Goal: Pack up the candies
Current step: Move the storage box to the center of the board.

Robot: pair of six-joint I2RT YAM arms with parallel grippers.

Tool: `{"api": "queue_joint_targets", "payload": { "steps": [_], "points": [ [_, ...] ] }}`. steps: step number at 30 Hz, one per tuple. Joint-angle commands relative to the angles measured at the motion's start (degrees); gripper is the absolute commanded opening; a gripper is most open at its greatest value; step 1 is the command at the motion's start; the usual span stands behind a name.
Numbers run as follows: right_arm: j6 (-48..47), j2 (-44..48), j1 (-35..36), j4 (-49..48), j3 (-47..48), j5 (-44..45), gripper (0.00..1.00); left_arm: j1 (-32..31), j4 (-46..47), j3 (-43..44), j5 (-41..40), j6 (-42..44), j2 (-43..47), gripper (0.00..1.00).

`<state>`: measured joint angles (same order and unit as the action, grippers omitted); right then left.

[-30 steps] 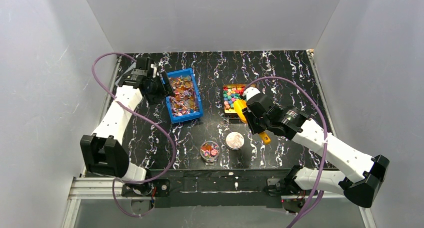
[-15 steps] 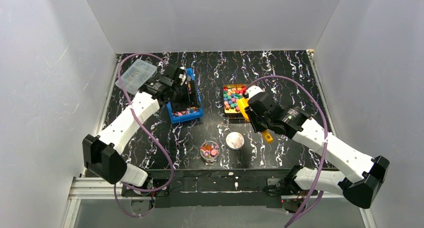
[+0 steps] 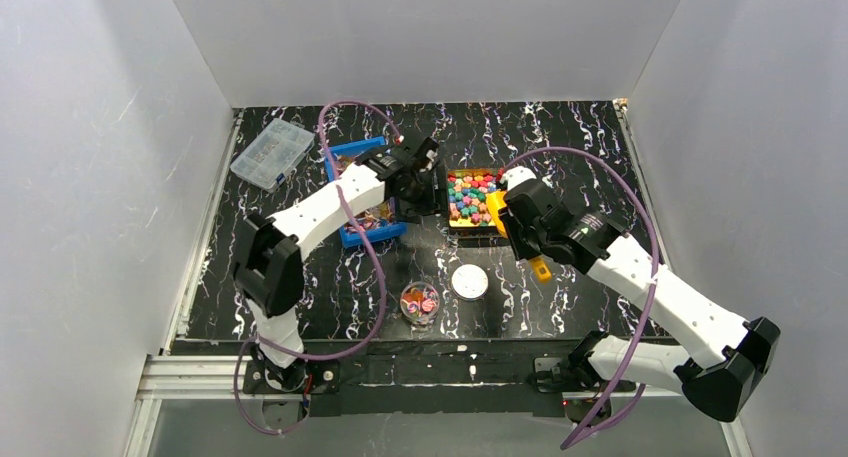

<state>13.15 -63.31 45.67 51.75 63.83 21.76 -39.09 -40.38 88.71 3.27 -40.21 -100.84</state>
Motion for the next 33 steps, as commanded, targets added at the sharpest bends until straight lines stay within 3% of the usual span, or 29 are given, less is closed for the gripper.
{"api": "queue_joint_targets", "payload": {
  "steps": [1, 10, 18, 27, 33],
  "points": [
    [1.1, 2.7, -0.9, -0.5, 0.3, 1.5, 0.01, -0.8, -0.4, 5.5, -4.8, -1.3, -4.7, 0.67],
    [2.6, 4.8, -0.9, -1.7, -1.8, -1.1, 0.01, -1.1, -1.6, 14.6, -6.7, -1.5, -16.4, 0.63],
    [2.4, 5.3, -1.0, -2.0, -1.4, -1.9, 0.01, -1.1, -5.3, 22.9, -9.6, -1.0, -24.1, 0.51],
    [2.6, 6.0, -1.0, -2.0, -2.0, -3.0, 0.01, -1.1, -6.7, 26.2, -10.7, 0.1, -28.7, 0.21],
    [2.2, 5.5, -1.0, -1.7, -1.7, -3.7, 0.01, -1.1, -6.7, 25.0, -11.3, 1.0, -28.1, 0.08]
  ]
}}
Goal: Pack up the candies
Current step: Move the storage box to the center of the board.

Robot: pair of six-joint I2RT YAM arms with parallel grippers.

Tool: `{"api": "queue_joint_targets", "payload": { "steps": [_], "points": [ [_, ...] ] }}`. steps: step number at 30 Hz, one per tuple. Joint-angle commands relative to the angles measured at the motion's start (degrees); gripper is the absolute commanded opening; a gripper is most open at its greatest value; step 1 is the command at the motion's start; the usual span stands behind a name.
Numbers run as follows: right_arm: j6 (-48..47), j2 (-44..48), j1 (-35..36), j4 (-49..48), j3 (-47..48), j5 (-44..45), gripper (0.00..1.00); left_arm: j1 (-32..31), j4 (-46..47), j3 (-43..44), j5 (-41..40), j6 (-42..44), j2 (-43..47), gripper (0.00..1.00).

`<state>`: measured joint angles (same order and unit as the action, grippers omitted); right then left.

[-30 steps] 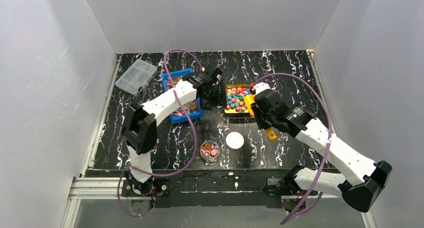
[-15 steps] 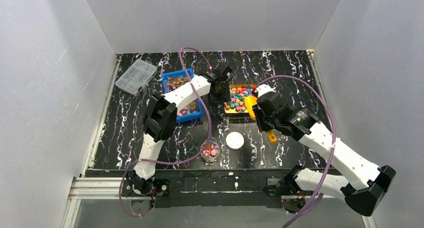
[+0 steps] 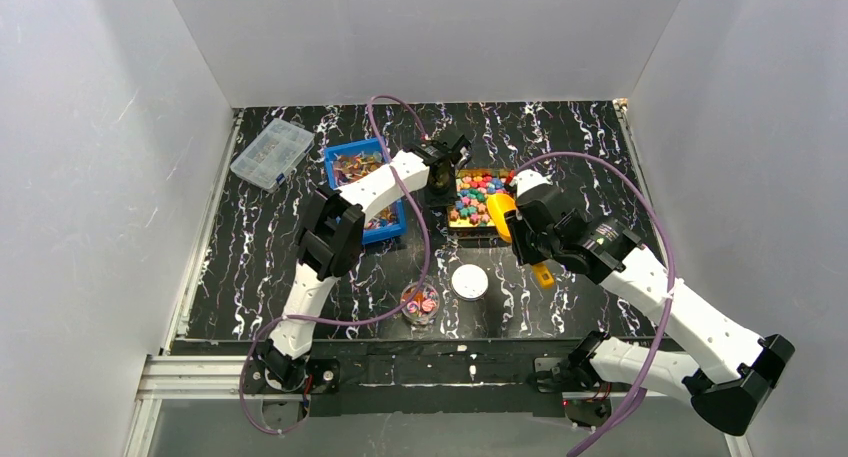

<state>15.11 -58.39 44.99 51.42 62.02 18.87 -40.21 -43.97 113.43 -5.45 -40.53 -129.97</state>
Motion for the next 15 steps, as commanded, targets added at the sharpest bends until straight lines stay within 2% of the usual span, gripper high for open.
{"api": "queue_joint_targets", "payload": {
  "steps": [1, 5, 15],
  "points": [
    [0.0, 0.3, -0.3, -1.1, 0.5, -1.0, 0.01, 0.0, -3.1, -0.1, -2.8, 1.5, 1.4, 0.06],
    [-0.9, -1.0, -0.3, 0.4, 2.1, -1.1, 0.01, 0.0, -3.1, -2.8, -3.0, 2.3, 3.5, 0.00],
    [-3.4, -4.7, -0.3, 4.1, 6.0, -2.4, 0.01, -1.3, -0.2, -15.8, -3.6, 1.3, 12.2, 0.00]
  ]
}}
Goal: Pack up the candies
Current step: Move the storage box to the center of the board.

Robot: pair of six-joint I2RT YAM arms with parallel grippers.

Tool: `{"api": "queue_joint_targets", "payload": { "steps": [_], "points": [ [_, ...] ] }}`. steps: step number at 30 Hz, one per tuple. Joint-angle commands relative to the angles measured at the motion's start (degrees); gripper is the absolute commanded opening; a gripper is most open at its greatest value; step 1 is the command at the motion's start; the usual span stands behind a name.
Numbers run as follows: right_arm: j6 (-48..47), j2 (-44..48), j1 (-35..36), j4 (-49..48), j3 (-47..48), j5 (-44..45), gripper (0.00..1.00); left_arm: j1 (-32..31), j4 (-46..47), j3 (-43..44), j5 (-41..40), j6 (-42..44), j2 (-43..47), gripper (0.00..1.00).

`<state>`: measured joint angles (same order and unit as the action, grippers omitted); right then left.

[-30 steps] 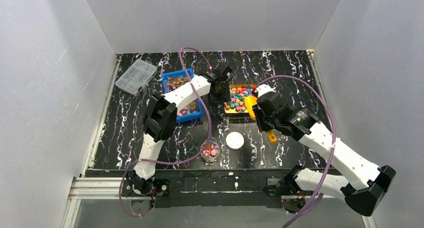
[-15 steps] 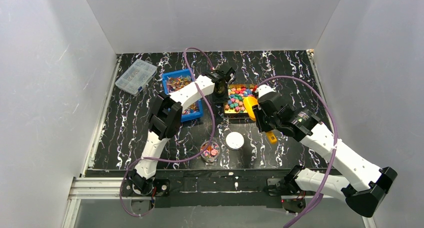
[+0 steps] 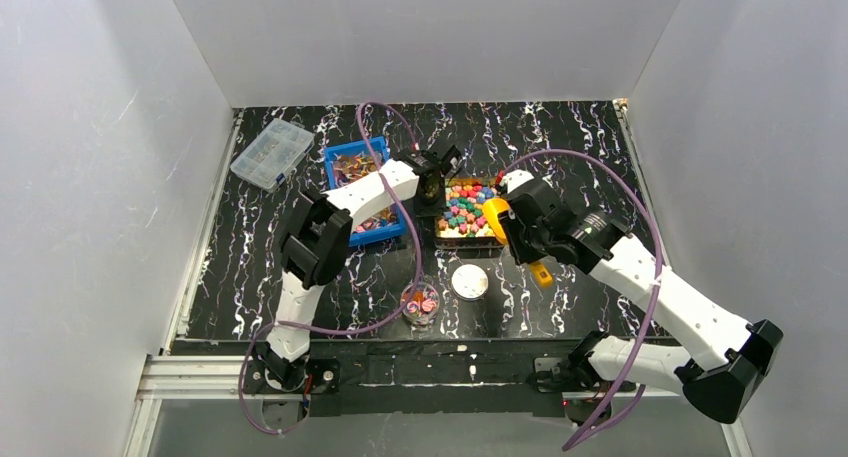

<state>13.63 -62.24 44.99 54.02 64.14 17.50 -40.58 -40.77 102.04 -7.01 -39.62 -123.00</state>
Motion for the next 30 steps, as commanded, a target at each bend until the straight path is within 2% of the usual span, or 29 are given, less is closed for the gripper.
{"api": "queue_joint_targets", "payload": {
  "steps": [1, 18, 21, 26, 30],
  "points": [
    [-2.3, -1.4, -0.3, 2.0, 4.3, -1.2, 0.01, -1.1, -3.2, -5.8, -2.3, 0.4, 6.2, 0.00],
    [-11.1, -11.2, -0.3, 6.8, 11.1, -4.4, 0.01, -2.7, 1.2, -17.4, -1.7, 4.2, 16.2, 0.00],
    [-15.3, -12.5, -0.3, 6.5, 11.5, -4.2, 0.01, -2.7, 2.1, -18.1, -0.9, 5.6, 17.7, 0.12],
    [-22.1, -11.4, -0.3, 3.5, 9.1, -7.0, 0.01, -2.7, 2.4, -19.5, 0.0, 6.5, 22.6, 0.41],
    [-24.3, -12.5, -0.3, 4.6, 9.7, -7.3, 0.01, -2.7, 2.2, -22.0, -0.3, 6.9, 28.9, 0.49]
  ]
}}
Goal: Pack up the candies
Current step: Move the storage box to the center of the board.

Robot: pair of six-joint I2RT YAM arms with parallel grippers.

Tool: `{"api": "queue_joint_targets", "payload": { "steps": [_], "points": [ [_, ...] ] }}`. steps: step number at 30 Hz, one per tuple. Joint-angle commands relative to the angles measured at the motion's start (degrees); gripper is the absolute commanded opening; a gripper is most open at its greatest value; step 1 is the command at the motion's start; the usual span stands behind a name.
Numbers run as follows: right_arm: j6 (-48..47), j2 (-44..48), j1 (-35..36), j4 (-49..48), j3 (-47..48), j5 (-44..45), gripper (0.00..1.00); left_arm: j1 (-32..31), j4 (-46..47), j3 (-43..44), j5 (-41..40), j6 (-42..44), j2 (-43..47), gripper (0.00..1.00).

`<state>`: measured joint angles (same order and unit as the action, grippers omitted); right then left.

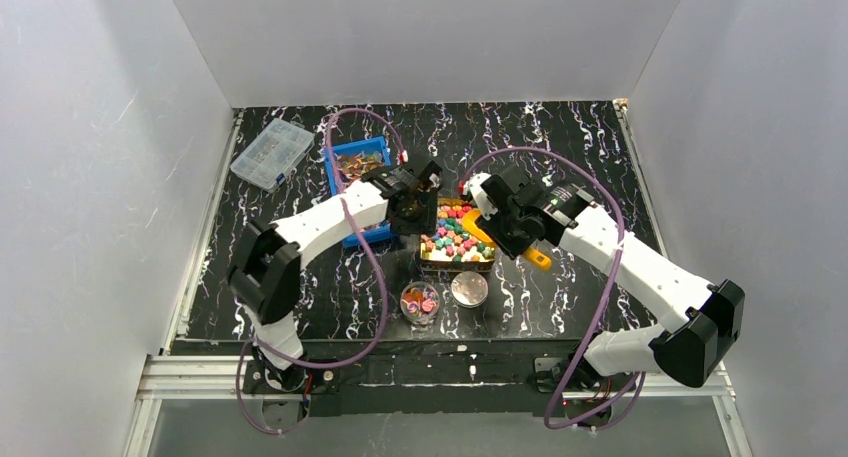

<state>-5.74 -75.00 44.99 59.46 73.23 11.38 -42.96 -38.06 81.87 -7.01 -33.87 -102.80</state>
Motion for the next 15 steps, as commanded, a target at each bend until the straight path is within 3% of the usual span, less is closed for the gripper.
{"api": "queue_joint_targets", "payload": {
  "steps": [1, 6, 15],
  "points": [
    [-5.0, -0.5, -0.2, 0.2, 1.1, -1.0, 0.01, -0.3, -0.7, -2.5, -0.2, 1.2, 10.4, 0.51],
    [-5.5, -4.2, -0.3, 4.0, 2.8, 1.7, 0.01, -0.3, -1.9, -7.8, -1.1, 1.3, 20.3, 0.61],
    [-5.2, -11.2, -0.3, 7.5, 6.4, 4.8, 0.01, -0.2, -3.9, -18.2, -1.4, 1.8, 37.1, 0.68]
  ]
}}
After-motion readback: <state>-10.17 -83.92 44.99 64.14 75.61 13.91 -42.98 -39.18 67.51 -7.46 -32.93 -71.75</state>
